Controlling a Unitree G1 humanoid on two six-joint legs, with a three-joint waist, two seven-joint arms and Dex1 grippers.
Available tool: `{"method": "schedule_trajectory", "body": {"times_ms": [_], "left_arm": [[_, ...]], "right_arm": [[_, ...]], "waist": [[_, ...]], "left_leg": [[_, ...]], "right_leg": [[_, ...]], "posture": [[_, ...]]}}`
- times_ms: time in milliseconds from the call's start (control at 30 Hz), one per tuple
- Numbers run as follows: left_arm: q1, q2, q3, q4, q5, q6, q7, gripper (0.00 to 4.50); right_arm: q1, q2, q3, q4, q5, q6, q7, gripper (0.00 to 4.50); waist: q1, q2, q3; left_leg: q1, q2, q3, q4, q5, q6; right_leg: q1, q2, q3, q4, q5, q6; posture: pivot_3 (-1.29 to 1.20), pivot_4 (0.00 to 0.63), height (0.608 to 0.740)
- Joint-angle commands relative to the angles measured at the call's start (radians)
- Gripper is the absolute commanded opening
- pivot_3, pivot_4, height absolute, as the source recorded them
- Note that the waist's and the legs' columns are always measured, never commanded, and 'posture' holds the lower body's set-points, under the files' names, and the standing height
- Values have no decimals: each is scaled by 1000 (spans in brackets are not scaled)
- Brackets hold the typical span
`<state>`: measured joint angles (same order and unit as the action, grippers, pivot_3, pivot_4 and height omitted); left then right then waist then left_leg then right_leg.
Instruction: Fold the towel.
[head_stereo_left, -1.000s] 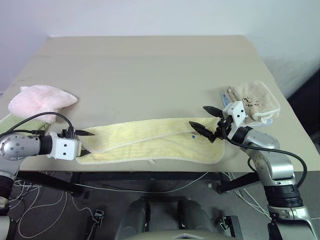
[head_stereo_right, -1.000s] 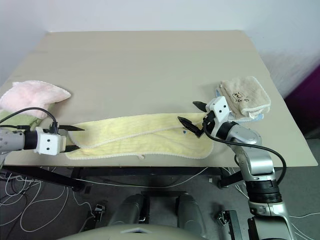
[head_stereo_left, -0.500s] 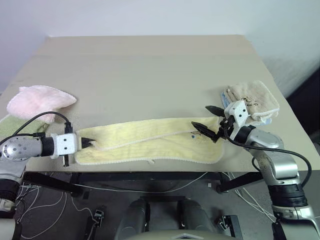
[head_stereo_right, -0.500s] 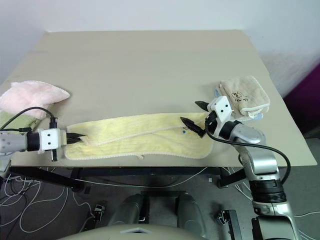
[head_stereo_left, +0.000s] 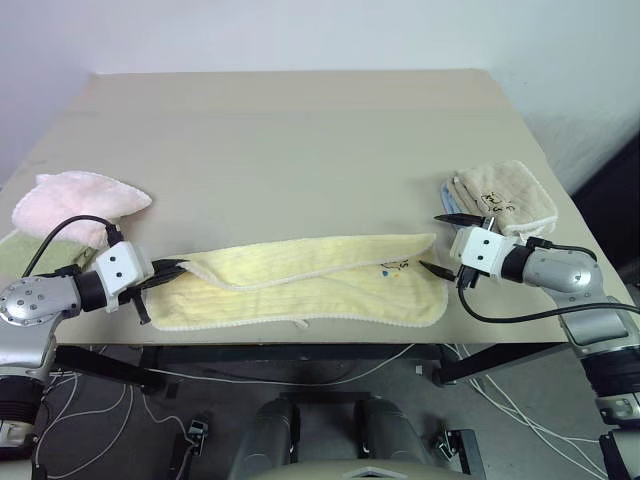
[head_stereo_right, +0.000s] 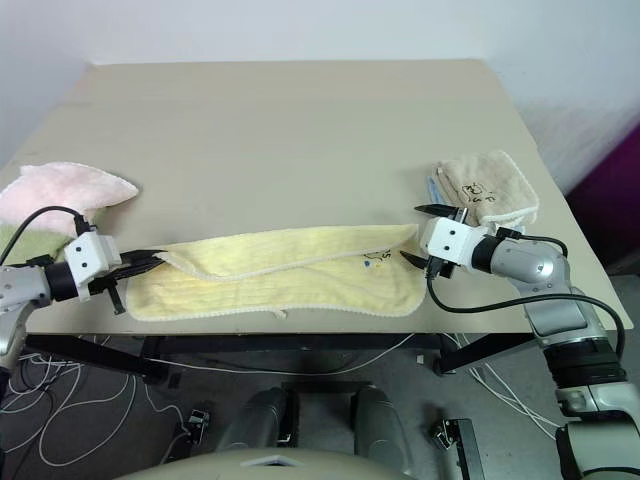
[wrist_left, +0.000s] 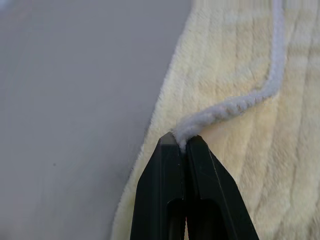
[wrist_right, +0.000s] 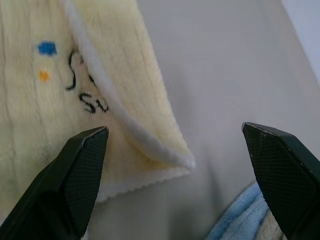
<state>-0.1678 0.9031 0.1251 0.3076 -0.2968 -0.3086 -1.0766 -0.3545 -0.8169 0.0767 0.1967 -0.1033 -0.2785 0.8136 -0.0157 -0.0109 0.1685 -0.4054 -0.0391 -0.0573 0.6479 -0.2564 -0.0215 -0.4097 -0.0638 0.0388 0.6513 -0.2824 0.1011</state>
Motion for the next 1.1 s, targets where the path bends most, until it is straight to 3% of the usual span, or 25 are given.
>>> {"method": "schedule_trajectory", "body": {"times_ms": [33,200,300,667,867,1100], "left_arm": [[7,-1,42,-46,-19,28,14,24],[13,-8,51,-68,-9,47,22,24],[20,-9,54,-81,-8,54,26,0],[25,-13,60,-99,-3,68,41,0],[7,-32,82,-97,-23,94,77,0],[-147,-87,166,-27,-58,199,220,0]], "right_arm": [[-45,-5,16,38,-71,-91,-50,4500],[-75,5,45,60,-138,-156,-93,4500],[-86,6,47,53,-128,-159,-83,3877],[-85,-7,44,49,-103,-157,-32,47],[-88,-17,29,50,-118,-172,-53,16],[-165,-7,2,73,-72,-157,-71,16]], "waist": [[0,0,0],[2,0,0],[2,0,0],[2,0,0],[2,0,0],[1,0,0]], "left_leg": [[0,0,0,0,0,0],[0,0,0,0,0,0],[0,0,0,0,0,0],[0,0,0,0,0,0],[0,0,0,0,0,0],[0,0,0,1,0,0]], "right_leg": [[0,0,0,0,0,0],[0,0,0,0,0,0],[0,0,0,0,0,0],[0,0,0,0,0,0],[0,0,0,0,0,0],[0,0,0,0,0,0]], "posture": [[0,150,740],[0,150,740],[0,150,740],[0,150,740],[0,150,740],[0,150,740]]}}
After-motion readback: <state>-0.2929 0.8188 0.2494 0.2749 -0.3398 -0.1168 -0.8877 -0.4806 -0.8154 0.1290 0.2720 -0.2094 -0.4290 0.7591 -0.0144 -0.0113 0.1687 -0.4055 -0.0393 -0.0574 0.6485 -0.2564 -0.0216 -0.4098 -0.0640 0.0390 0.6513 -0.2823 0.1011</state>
